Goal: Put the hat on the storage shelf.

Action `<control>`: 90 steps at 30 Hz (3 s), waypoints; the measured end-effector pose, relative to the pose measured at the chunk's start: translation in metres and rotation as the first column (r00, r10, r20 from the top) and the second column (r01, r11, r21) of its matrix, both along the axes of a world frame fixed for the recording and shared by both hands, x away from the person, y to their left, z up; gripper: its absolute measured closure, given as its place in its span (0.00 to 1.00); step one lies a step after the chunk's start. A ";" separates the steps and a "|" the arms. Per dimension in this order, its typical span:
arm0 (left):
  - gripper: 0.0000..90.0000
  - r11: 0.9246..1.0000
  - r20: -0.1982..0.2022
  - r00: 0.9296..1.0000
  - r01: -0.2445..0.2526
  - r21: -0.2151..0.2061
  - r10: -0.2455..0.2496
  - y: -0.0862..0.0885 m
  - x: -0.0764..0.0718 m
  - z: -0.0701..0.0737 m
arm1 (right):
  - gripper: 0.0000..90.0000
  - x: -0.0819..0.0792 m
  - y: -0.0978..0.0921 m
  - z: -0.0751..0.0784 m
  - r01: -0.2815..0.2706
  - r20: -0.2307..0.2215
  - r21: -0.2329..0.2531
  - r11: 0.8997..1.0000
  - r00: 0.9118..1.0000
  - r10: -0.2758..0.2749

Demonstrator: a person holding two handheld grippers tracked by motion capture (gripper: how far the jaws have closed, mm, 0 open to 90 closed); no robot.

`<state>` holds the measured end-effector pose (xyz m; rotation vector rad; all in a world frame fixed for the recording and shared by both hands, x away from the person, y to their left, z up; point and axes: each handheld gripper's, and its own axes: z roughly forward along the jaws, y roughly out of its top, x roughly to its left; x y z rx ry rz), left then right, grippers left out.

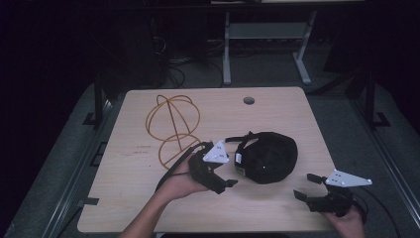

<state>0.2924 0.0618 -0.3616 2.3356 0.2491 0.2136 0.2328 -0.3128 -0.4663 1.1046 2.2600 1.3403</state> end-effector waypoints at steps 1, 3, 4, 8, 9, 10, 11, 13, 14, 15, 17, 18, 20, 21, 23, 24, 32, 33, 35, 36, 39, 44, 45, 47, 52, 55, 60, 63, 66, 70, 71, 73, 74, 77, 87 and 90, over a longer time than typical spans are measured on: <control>0.23 1.000 -0.002 1.000 0.011 0.011 -0.011 -0.006 0.003 -0.001 | 0.18 0.000 0.001 0.000 -0.004 0.003 -0.004 1.000 1.000 0.004; 0.24 0.999 -0.005 1.000 0.025 0.020 -0.025 -0.012 0.006 -0.002 | 0.18 0.000 0.001 0.001 -0.005 0.004 -0.003 1.000 1.000 0.005; 0.24 0.999 -0.007 0.999 0.031 0.031 -0.031 -0.015 0.007 -0.003 | 0.18 -0.001 0.002 0.001 -0.005 0.002 -0.001 1.000 1.000 0.005; 0.25 0.996 -0.009 0.998 0.058 0.066 -0.058 -0.028 0.012 -0.007 | 0.18 0.000 0.003 0.000 -0.013 0.003 -0.014 1.000 1.000 0.013; 0.27 0.996 -0.009 0.998 0.058 0.066 -0.058 -0.028 0.012 -0.007 | 0.18 0.000 0.004 0.000 -0.017 0.007 -0.023 1.000 1.000 0.018; 0.28 0.994 -0.017 0.997 0.082 0.075 -0.081 -0.035 0.014 -0.009 | 0.18 -0.001 0.004 0.001 -0.020 0.005 -0.021 1.000 1.000 0.020; 0.28 0.993 -0.015 0.996 0.085 0.078 -0.085 -0.038 0.014 -0.009 | 0.18 -0.001 0.004 0.001 -0.020 0.008 -0.017 1.000 1.000 0.021; 0.29 0.990 -0.019 0.995 0.102 0.092 -0.101 -0.044 0.016 -0.010 | 0.18 -0.002 0.005 0.002 -0.020 0.014 -0.012 1.000 1.000 0.020; 0.30 0.988 -0.020 0.993 0.114 0.106 -0.112 -0.047 0.016 -0.011 | 0.18 -0.002 0.005 0.002 -0.021 0.016 -0.009 1.000 1.000 0.021; 0.30 0.985 -0.020 0.992 0.124 0.119 -0.122 -0.050 0.016 -0.012 | 0.18 -0.002 0.005 0.002 -0.022 0.018 -0.006 1.000 1.000 0.022; 0.31 0.980 -0.012 0.990 0.141 0.144 -0.141 -0.056 0.016 -0.013 | 0.18 -0.002 0.005 0.002 -0.022 0.015 -0.011 1.000 1.000 0.022; 0.33 0.977 -0.012 0.989 0.146 0.154 -0.146 -0.058 0.016 -0.014 | 0.18 -0.002 0.005 0.002 -0.023 0.015 -0.011 1.000 1.000 0.023; 0.35 0.974 -0.014 0.988 0.153 0.167 -0.153 -0.060 0.019 -0.016 | 0.18 -0.003 0.005 0.002 -0.024 0.017 -0.009 1.000 1.000 0.024; 0.37 0.973 -0.029 0.988 0.156 0.171 -0.153 -0.061 0.020 -0.018 | 0.18 -0.003 0.005 0.002 -0.026 0.016 -0.009 1.000 1.000 0.026; 0.40 0.971 -0.034 0.987 0.160 0.180 -0.156 -0.063 0.021 -0.020 | 0.18 -0.003 0.006 0.002 -0.026 0.015 -0.009 1.000 1.000 0.026; 0.40 0.968 -0.034 0.987 0.160 0.193 -0.156 -0.064 0.022 -0.023 | 0.18 -0.002 0.006 0.002 -0.029 0.015 -0.010 1.000 0.999 0.029; 0.64 0.940 -0.039 0.980 0.197 0.279 -0.194 -0.072 0.027 -0.040 | 0.18 -0.002 0.008 0.001 -0.037 0.007 -0.021 0.999 0.999 0.037; 0.68 0.938 -0.037 0.979 0.202 0.282 -0.199 -0.073 0.027 -0.040 | 0.18 -0.002 0.008 0.001 -0.036 0.008 -0.018 0.999 0.999 0.036; 0.75 0.936 -0.037 0.978 0.208 0.282 -0.206 -0.074 0.027 -0.040 | 0.18 -0.002 0.008 0.000 -0.035 0.010 -0.015 0.999 0.999 0.035; 0.78 0.936 -0.035 0.976 0.215 0.278 -0.214 -0.075 0.027 -0.040 | 0.20 -0.002 0.007 0.000 -0.030 -0.001 -0.012 0.999 1.000 0.030; 0.83 0.936 -0.040 0.974 0.226 0.270 -0.223 -0.077 0.025 -0.039 | 0.20 -0.002 0.006 0.001 -0.027 0.005 0.003 1.000 1.000 0.027; 0.88 0.939 -0.051 0.970 0.242 0.243 -0.237 -0.082 0.022 -0.034 | 0.17 -0.003 0.008 0.002 -0.025 0.008 0.026 0.999 1.000 0.025; 0.89 0.942 -0.053 0.970 0.244 0.229 -0.239 -0.082 0.022 -0.032 | 0.17 -0.003 0.008 0.003 -0.026 0.011 0.029 0.999 1.000 0.026; 0.89 0.950 -0.061 0.970 0.241 0.199 -0.234 -0.082 0.022 -0.026 | 0.16 -0.003 0.010 0.003 -0.028 0.012 0.032 0.999 1.000 0.028; 0.90 0.966 -0.081 0.972 0.231 0.117 -0.223 -0.079 0.024 -0.010 | 0.16 -0.004 0.012 0.006 -0.037 0.032 0.059 0.998 0.999 0.035; 0.89 0.975 -0.093 0.974 0.215 0.060 -0.209 -0.076 0.027 0.000 | 0.16 -0.005 0.015 0.010 -0.041 0.048 0.070 0.997 0.998 0.038; 0.89 0.980 -0.108 0.975 0.197 0.006 -0.195 -0.072 0.030 0.013 | 0.16 -0.005 0.022 0.018 -0.058 0.079 0.054 0.997 0.995 0.054; 0.89 0.982 -0.112 0.975 0.190 -0.012 -0.190 -0.072 0.031 0.018 | 0.16 -0.005 0.025 0.021 -0.063 0.091 0.062 0.996 0.994 0.057; 0.89 0.982 -0.119 0.976 0.174 -0.075 -0.182 -0.069 0.034 0.028 | 0.16 -0.004 0.030 0.026 -0.069 0.122 0.065 0.996 0.991 0.060; 0.89 0.980 -0.124 0.978 0.149 -0.130 -0.166 -0.067 0.035 0.039 | 0.16 -0.005 0.034 0.031 -0.057 0.143 0.082 0.995 0.989 0.045; 0.89 0.980 -0.124 0.978 0.149 -0.130 -0.166 -0.067 0.035 0.039 | 0.16 -0.005 0.034 0.031 -0.057 0.143 0.082 0.995 0.989 0.045; 0.89 0.978 -0.134 0.978 0.140 -0.156 -0.161 -0.066 0.035 0.045 | 0.16 -0.004 0.037 0.036 -0.054 0.171 0.104 0.993 0.985 0.036; 0.89 0.977 -0.128 0.978 0.142 -0.156 -0.162 -0.066 0.035 0.047 | 0.16 -0.004 0.038 0.039 -0.055 0.178 0.117 0.992 0.983 0.034; 0.89 0.974 -0.132 0.976 0.148 -0.170 -0.172 -0.068 0.033 0.049 | 0.16 -0.002 0.043 0.043 -0.060 0.208 0.110 0.992 0.978 0.036; 0.90 0.957 -0.119 0.958 0.241 -0.162 -0.261 -0.082 0.021 0.051 | 0.29 0.009 0.053 0.041 -0.058 0.245 0.080 0.995 0.969 0.037; 0.90 0.950 -0.118 0.951 0.267 -0.161 -0.287 -0.086 0.018 0.054 | 0.42 0.006 0.050 0.041 -0.063 0.263 0.083 0.995 0.964 0.039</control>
